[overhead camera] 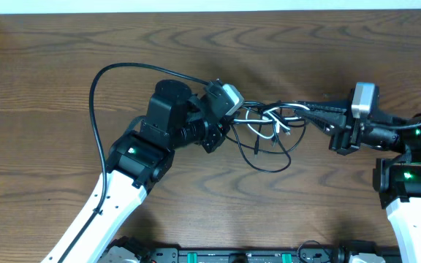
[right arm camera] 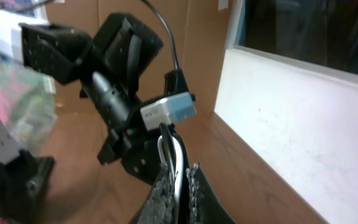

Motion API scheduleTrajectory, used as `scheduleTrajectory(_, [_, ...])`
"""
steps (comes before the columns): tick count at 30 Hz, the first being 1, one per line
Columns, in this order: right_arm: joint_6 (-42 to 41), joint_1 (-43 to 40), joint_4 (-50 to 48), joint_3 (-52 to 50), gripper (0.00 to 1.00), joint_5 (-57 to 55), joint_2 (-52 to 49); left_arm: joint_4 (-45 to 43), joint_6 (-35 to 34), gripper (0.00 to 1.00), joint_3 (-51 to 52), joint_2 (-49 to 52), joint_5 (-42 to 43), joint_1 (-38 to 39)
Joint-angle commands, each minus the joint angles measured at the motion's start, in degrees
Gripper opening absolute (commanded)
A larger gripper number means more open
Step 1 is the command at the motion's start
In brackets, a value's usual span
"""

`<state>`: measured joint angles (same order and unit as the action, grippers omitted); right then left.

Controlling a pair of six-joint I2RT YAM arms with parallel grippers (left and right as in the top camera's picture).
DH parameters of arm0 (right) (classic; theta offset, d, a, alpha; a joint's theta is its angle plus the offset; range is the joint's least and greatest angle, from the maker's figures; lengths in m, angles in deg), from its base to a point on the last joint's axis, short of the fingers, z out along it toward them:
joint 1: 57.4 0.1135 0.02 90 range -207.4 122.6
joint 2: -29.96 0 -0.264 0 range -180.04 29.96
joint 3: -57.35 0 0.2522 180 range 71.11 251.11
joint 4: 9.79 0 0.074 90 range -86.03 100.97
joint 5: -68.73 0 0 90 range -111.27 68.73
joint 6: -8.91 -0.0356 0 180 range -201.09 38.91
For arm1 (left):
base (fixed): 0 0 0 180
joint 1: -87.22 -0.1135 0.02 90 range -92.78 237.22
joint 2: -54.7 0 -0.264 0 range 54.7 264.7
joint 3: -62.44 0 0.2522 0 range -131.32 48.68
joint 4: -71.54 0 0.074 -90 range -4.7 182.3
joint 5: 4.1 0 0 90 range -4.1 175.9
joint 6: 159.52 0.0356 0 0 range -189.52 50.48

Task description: Untangle cables

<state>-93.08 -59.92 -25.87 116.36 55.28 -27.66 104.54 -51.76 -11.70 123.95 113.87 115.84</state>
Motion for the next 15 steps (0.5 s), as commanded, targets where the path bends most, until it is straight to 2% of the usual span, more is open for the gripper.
scheduleTrajectory(1, [-12.98, -0.28, -3.32, 1.36, 0.01, -5.97, 0.79, 2.62, -0.31, 0.08, 0.15, -0.02, -3.63, -0.57])
scheduleTrajectory(7, [-16.76, -3.91, -2.08, 1.36, 0.01, -13.53, 0.76, 4.31, -0.35, 0.07, 0.15, -0.09, -4.50, -0.57])
scheduleTrajectory(15, [-18.18, -10.16, 15.10, 1.36, 0.01, -21.55, 0.72, 3.06, -0.31, 0.07, 0.15, -0.33, -4.70, -0.57])
